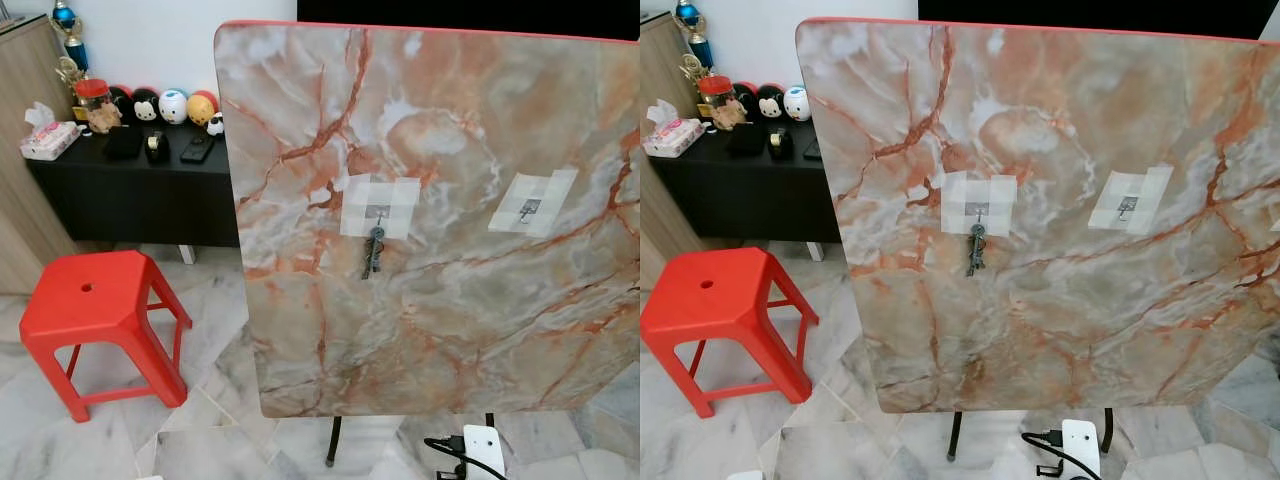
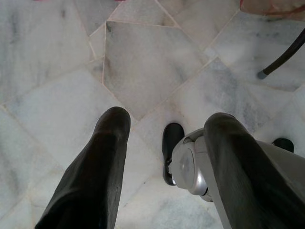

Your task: Hang keys on a hook

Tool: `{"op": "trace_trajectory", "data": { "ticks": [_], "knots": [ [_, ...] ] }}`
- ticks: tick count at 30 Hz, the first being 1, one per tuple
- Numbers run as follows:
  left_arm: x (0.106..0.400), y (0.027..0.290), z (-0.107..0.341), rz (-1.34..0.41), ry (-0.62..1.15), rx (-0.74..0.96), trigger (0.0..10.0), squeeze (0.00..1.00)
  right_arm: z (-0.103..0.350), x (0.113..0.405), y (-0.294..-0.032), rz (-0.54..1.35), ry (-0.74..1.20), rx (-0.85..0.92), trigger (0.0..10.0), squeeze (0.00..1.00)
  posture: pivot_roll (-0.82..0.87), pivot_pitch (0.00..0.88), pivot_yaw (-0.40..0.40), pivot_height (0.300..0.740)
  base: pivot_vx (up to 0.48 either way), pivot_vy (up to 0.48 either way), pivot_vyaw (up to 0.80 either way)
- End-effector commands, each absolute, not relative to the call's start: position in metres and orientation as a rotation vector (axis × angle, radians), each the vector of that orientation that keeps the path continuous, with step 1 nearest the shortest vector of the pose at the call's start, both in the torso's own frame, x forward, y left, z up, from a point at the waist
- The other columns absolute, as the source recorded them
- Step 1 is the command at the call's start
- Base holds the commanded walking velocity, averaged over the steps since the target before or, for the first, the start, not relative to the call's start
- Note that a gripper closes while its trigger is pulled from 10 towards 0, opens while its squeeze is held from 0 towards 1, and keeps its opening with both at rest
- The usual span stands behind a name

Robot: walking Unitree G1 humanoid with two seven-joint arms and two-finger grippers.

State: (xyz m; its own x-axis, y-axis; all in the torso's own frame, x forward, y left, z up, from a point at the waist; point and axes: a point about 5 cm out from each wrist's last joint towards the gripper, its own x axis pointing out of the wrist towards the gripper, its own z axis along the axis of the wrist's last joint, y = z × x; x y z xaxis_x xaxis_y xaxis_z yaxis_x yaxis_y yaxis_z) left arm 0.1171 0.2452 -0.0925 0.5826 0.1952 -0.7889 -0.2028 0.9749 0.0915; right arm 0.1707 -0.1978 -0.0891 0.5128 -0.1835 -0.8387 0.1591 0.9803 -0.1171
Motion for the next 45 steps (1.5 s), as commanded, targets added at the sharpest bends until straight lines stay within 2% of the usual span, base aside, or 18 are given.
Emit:
{"op": "trace_trajectory", "data": {
  "ticks": [1, 2, 5, 8, 9, 12, 20, 37, 45],
  "knots": [
    [0.117, 0.239, -0.095, 0.22, 0.942, -0.008, 10.0, 0.0, -0.078, 0.19, -0.205, -0.254, 0.909, -0.021, 10.0, 0.0, 0.02, 0.0, -0.07, 0.74, 0.0, 0.0, 0.0],
    [0.117, 0.239, -0.095, 0.219, 0.941, -0.007, 10.0, 0.0, -0.074, 0.196, -0.208, -0.27, 0.871, -0.02, 10.0, 0.0, 0.02, 0.0, -0.07, 0.74, 0.0, 0.0, 0.0],
    [0.119, 0.235, -0.095, 0.22, 0.934, -0.019, 10.0, 0.0, -0.043, 0.234, -0.208, -0.236, 0.59, -0.036, 10.0, 0.0, 0.01, 0.0, -0.071, 0.74, 0.0, 0.0, 0.0],
    [0.119, 0.234, -0.095, 0.217, 0.934, -0.018, 10.0, 0.0, -0.036, 0.242, -0.206, -0.222, 0.539, -0.042, 10.0, 0.0, 0.01, 0.0, -0.071, 0.74, 0.0, 0.0, 0.0],
    [0.119, 0.233, -0.096, 0.215, 0.935, -0.018, 10.0, 0.0, -0.025, 0.252, -0.203, -0.193, 0.452, -0.063, 10.0, 0.0, 0.01, 0.0, -0.072, 0.74, 0.0, 0.0, 0.0],
    [0.118, 0.233, -0.096, 0.216, 0.933, -0.02, 10.0, 0.0, -0.01, 0.263, -0.2, -0.203, 0.349, -0.053, 10.0, 0.0, 0.01, 0.0, -0.071, 0.74, 0.0, 0.0, 0.0],
    [0.116, 0.234, -0.096, 0.219, 0.93, -0.016, 10.0, 0.0, 0.013, 0.281, -0.192, -0.223, 0.203, -0.017, 10.0, 0.0, 0.01, 0.0, -0.069, 0.74, 0.0, 0.0, 0.0],
    [0.121, 0.235, -0.094, 0.215, 0.915, -0.008, 10.0, 0.0, 0.046, 0.309, -0.182, -0.15, 0.069, -0.005, 10.0, 0.0, 0.01, 0.0, -0.068, 0.74, 0.0, 0.0, 0.0],
    [0.122, 0.234, -0.094, 0.21, 0.915, -0.006, 10.0, 0.0, 0.035, 0.307, -0.182, -0.138, 0.147, -0.026, 10.0, 0.0, 0.02, 0.0, -0.067, 0.74, 0.0, 0.0, 0.0]
  ]
}}
